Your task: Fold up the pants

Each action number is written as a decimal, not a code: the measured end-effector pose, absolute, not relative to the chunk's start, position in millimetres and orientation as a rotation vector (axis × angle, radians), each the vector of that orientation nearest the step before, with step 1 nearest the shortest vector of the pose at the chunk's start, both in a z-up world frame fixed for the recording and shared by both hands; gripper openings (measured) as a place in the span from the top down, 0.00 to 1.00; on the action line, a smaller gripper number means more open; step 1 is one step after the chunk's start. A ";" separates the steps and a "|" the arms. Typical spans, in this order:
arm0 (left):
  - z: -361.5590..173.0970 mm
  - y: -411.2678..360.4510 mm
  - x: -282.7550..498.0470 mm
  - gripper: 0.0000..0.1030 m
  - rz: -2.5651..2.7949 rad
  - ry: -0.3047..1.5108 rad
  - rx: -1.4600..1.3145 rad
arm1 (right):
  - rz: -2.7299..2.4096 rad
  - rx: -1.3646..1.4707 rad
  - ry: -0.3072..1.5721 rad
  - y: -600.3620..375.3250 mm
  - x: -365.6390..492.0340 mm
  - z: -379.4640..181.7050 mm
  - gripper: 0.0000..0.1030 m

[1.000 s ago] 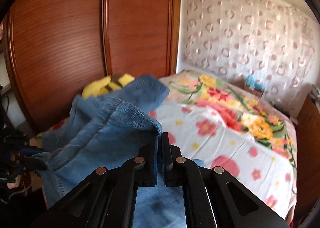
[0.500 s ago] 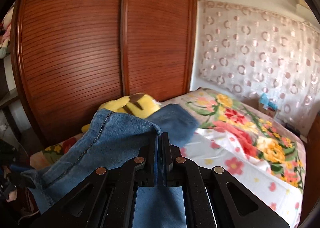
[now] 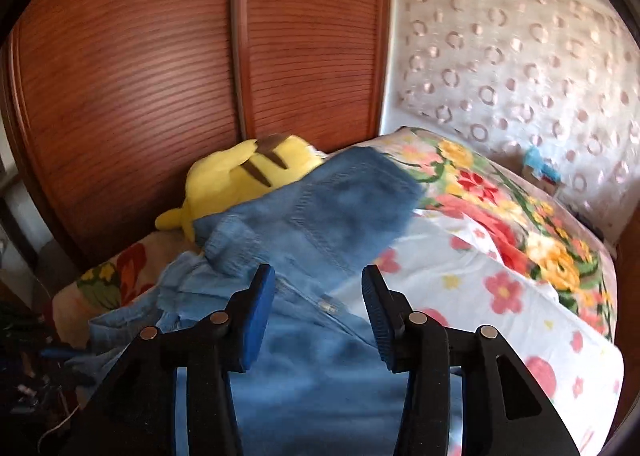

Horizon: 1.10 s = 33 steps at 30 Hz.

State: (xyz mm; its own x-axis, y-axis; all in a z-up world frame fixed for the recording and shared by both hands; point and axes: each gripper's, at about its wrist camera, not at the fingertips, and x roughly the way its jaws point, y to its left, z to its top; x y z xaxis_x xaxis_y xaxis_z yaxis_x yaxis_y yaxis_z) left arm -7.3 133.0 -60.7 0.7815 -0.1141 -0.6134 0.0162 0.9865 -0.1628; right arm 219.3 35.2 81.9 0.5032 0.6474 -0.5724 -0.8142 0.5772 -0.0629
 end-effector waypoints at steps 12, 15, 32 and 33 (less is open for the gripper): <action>-63.1 134.7 5.1 0.25 -0.037 0.656 -0.163 | 0.729 -0.273 0.669 -89.5 223.8 61.1 0.54; -62.4 134.3 8.8 0.25 -0.038 0.657 -0.166 | 0.723 -0.256 0.718 -92.2 227.3 49.8 0.47; -79.3 163.8 49.0 0.25 0.046 0.696 -0.156 | 0.774 -0.106 0.826 -77.4 251.6 -8.1 0.38; -82.6 166.9 49.7 0.25 0.052 0.703 -0.162 | 0.786 -0.103 0.824 -76.4 250.3 -8.7 0.38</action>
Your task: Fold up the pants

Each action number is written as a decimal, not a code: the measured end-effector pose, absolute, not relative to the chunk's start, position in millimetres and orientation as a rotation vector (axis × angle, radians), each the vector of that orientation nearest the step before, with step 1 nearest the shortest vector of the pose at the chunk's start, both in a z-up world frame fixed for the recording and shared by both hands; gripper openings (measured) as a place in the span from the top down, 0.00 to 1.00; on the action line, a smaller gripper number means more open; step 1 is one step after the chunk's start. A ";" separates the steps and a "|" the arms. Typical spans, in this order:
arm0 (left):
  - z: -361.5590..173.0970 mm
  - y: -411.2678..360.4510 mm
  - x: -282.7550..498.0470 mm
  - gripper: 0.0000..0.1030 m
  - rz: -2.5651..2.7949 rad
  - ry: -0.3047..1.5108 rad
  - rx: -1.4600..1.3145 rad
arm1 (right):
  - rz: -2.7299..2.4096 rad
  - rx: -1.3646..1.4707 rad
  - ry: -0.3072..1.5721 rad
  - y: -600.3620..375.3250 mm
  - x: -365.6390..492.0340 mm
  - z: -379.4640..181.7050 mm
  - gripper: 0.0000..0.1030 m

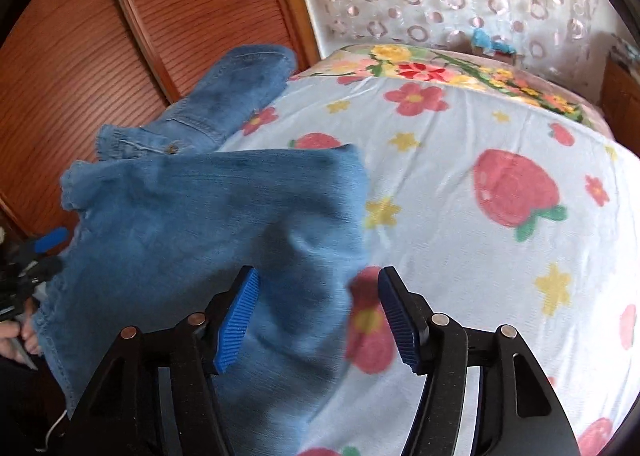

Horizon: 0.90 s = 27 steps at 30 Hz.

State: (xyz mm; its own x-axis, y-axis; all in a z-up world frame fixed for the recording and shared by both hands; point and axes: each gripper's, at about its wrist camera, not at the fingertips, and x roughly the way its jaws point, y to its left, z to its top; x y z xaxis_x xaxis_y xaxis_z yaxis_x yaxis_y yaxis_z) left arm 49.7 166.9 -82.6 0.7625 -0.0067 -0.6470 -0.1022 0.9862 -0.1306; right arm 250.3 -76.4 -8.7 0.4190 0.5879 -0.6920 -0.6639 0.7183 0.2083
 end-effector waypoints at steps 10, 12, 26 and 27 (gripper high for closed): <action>-87.4 173.5 46.1 0.25 0.070 0.708 -0.185 | 0.849 -0.163 0.703 -75.2 215.3 4.9 0.86; -81.1 169.8 45.4 0.25 0.069 0.698 -0.177 | 0.866 -0.156 0.637 -84.3 200.0 26.3 0.87; -40.2 124.6 55.5 0.25 -0.027 0.619 -0.119 | 0.707 -0.219 0.459 -191.3 164.1 140.0 0.91; -38.4 119.4 57.9 0.25 -0.039 0.616 -0.113 | 0.672 -0.220 0.475 -204.0 170.5 138.2 0.91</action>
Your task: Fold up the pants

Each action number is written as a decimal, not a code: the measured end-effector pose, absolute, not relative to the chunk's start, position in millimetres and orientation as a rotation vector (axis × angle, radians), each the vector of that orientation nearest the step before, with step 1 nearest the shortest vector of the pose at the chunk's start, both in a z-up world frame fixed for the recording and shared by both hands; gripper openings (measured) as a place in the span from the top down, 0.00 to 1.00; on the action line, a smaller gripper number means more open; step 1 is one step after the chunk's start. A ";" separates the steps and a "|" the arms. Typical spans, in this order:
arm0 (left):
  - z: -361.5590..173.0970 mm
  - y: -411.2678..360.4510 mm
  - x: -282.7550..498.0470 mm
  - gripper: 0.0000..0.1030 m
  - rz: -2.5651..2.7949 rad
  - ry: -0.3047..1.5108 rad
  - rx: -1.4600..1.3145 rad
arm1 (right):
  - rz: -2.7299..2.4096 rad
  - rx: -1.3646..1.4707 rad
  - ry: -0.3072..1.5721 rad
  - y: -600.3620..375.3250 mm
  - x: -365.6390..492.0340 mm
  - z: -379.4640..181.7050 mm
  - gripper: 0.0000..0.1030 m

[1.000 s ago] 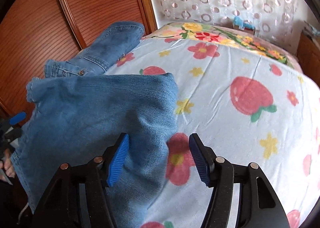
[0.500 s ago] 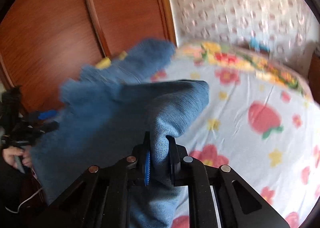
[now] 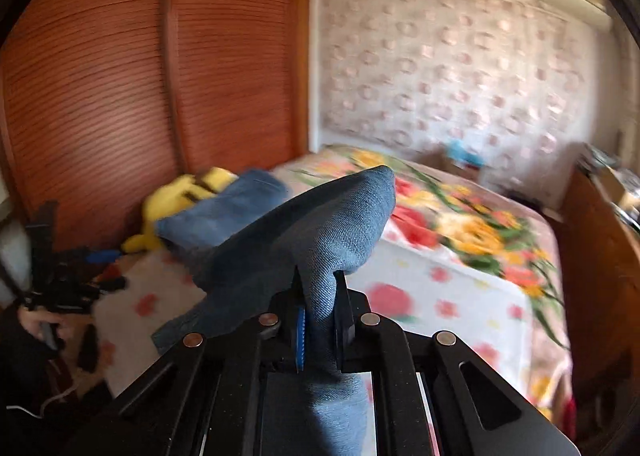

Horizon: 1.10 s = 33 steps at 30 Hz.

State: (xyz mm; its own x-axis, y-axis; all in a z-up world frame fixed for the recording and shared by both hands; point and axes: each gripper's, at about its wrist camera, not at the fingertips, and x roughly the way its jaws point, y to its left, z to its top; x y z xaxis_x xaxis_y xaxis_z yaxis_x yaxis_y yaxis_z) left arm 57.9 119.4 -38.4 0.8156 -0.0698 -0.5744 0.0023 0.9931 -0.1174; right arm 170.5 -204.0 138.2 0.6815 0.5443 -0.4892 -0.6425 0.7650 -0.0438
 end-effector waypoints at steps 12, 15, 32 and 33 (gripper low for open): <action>-37.2 49.3 103.6 0.25 -0.175 0.632 -0.058 | 0.329 -0.072 0.744 -337.1 281.1 13.6 0.71; -33.2 26.8 119.1 0.25 -0.227 0.631 -0.041 | 0.314 -0.058 0.762 -335.3 286.5 2.8 0.60; -48.0 -69.3 225.4 0.70 -0.399 0.763 0.052 | 0.331 0.001 0.732 -355.2 193.2 -39.5 0.48; -50.3 -72.1 231.4 0.70 -0.392 0.773 0.063 | 0.330 0.002 0.728 -356.6 191.2 -40.5 0.48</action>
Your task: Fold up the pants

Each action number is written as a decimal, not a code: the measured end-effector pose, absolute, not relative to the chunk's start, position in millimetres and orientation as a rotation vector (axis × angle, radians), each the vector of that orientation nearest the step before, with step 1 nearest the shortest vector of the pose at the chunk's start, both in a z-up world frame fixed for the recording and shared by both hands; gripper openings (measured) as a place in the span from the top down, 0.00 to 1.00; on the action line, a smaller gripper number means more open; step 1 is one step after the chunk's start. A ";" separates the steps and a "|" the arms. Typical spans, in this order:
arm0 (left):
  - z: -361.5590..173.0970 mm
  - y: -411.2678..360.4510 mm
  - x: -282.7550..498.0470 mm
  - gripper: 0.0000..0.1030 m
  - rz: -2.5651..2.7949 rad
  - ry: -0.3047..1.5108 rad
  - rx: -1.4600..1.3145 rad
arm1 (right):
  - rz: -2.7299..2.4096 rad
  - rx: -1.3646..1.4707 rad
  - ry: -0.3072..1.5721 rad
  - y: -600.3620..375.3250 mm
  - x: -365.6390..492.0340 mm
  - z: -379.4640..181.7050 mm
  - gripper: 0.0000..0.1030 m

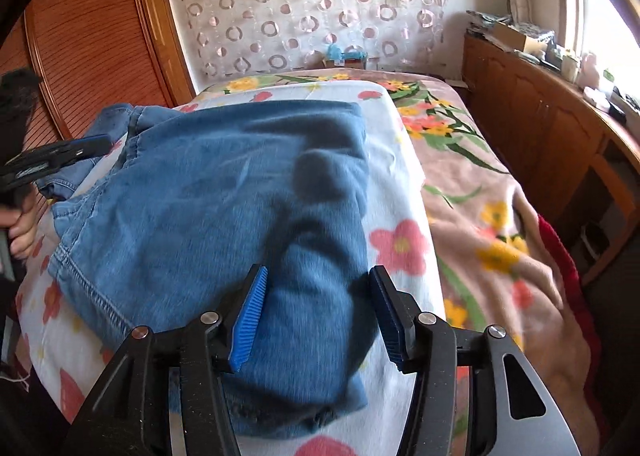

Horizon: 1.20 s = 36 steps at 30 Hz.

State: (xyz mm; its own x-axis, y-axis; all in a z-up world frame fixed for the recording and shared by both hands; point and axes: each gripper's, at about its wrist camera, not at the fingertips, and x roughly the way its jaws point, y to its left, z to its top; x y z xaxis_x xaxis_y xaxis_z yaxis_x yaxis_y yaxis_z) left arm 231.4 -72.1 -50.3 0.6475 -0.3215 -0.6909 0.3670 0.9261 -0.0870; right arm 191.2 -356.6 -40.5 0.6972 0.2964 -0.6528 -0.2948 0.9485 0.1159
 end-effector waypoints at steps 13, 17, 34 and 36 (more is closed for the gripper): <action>-65.1 -84.7 267.4 0.87 -0.394 0.862 0.179 | 0.356 0.070 0.712 -362.5 154.9 -46.9 0.47; -37.2 -78.2 265.3 0.91 -0.336 0.742 0.157 | 0.364 0.076 0.716 -362.6 146.9 -47.8 0.47; -19.3 -77.0 221.3 0.35 -0.436 0.695 0.106 | 0.323 0.056 0.713 -359.9 148.3 -43.8 0.47; -21.3 -82.3 206.6 0.31 -0.464 0.688 0.104 | 0.320 0.058 0.711 -361.5 149.7 -44.6 0.47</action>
